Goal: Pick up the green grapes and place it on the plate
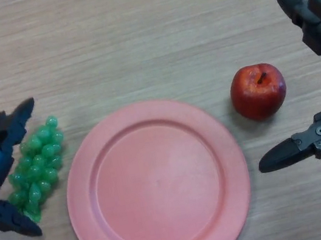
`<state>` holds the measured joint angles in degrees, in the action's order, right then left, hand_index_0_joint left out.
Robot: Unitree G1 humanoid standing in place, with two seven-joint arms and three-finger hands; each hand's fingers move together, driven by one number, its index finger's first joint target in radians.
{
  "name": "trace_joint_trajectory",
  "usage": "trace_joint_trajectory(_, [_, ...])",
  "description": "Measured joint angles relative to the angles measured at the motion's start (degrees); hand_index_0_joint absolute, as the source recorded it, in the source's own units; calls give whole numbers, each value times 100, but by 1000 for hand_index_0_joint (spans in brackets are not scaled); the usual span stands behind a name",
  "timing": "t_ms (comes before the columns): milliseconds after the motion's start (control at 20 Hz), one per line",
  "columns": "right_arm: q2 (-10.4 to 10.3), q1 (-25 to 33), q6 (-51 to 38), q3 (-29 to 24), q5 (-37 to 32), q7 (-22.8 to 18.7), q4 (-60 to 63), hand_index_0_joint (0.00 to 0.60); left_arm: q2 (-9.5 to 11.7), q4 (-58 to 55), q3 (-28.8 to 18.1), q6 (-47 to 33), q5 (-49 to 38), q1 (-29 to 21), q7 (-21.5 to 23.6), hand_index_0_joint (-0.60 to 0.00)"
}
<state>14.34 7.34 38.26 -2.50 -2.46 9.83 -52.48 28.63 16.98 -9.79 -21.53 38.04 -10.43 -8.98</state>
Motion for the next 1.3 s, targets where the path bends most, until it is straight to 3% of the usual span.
trace_joint_trajectory(50, [3, -1, 0, 0, -1, 0, 0, 0, -52, 26, 3, 49, 0, -1, 0, -50])
trace_joint_trajectory(200, [6, -14, 0, -6, -14, 0, 0, 0, -82, 38, 20, 62, 6, 2, 9, -450])
trace_joint_trajectory(250, [9, -21, 0, -31, -121, -2, 0, 0, -76, 58, 19, 22, 65, 4, 104, -550])
trace_joint_trajectory(300, [17, -33, 0, -29, -247, -3, -16, 0, -12, 168, 9, -243, 241, 2, 563, -600])
trace_joint_trajectory(400, [16, -106, 0, -17, -245, -3, -95, 0, 135, 314, -31, -434, 511, -23, 1066, -600])
trace_joint_trajectory(750, [14, -157, 14, 46, -240, -3, -279, 0, 514, 878, -50, -846, 665, -77, 1564, -600])
trace_joint_trajectory(950, [5, -190, 176, 192, -237, -1, -420, 0, 525, 768, -214, -840, 657, -56, 1565, -600])
trace_joint_trajectory(1150, [37, -149, 308, 232, -461, -65, -422, 0, 695, -6, -573, -621, 109, 50, 1497, -600])
trace_joint_trajectory(1250, [40, -122, 316, 258, -459, -87, -428, 0, 613, -967, -925, -232, -243, 232, 1079, -600])
trace_joint_trajectory(1300, [40, -118, 318, 257, -458, -100, -429, 0, 403, -1540, -1069, 18, -641, 313, 818, -600])
